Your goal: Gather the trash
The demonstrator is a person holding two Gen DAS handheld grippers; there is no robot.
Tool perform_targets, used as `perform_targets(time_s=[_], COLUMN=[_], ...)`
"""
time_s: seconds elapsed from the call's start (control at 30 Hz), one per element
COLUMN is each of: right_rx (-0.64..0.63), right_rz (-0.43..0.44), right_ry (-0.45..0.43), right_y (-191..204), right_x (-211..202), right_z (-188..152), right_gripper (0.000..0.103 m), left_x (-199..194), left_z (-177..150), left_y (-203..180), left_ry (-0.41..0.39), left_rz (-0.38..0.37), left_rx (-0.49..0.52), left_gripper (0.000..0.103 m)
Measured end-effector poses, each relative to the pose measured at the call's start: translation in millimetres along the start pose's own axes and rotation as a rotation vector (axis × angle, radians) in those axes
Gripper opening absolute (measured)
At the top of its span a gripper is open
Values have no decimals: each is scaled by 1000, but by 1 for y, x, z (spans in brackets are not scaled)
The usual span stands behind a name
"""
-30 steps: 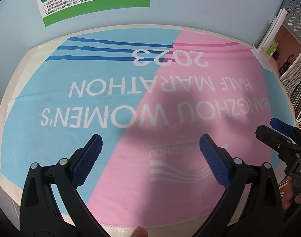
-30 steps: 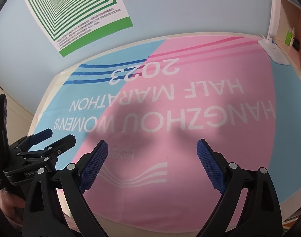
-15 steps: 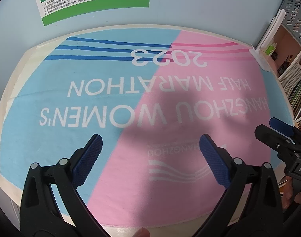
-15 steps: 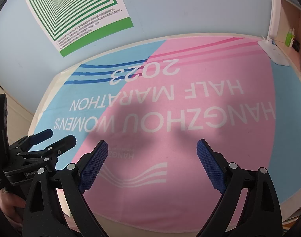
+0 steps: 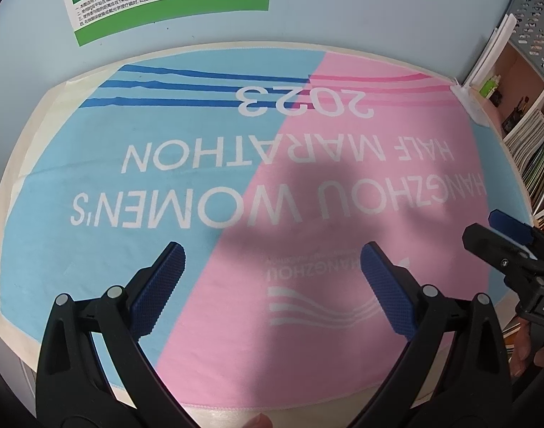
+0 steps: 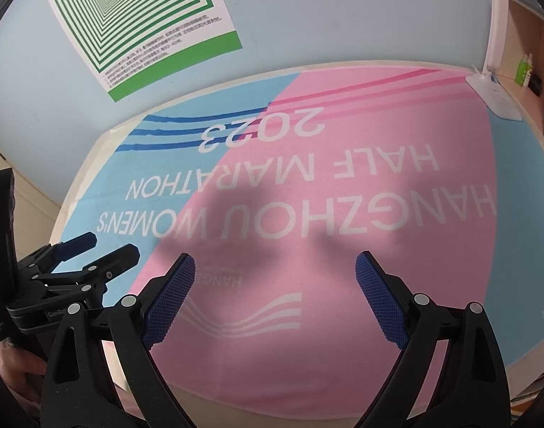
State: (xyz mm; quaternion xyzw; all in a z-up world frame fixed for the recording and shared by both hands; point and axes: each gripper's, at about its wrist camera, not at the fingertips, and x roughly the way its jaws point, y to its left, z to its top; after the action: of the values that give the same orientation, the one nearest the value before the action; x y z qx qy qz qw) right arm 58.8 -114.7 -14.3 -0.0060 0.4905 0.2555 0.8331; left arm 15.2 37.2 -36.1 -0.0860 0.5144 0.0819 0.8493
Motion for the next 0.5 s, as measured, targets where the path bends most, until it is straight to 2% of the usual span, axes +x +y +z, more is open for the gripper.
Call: perform_targets(time_s=[0.17,0.5], right_rx=[0,1], right_rz=[-4,-3], right_ry=[-3,-1], right_y=[1,-1], right_x=[-1,-1], right_z=[-1,-2], right_gripper=[91,91], left_x=[2,1], left_z=[-2,-2], left_y=[2,2], left_ry=[5,-20], left_rz=[-38,-33], left_rx=[-15,-2], left_gripper=[96,96])
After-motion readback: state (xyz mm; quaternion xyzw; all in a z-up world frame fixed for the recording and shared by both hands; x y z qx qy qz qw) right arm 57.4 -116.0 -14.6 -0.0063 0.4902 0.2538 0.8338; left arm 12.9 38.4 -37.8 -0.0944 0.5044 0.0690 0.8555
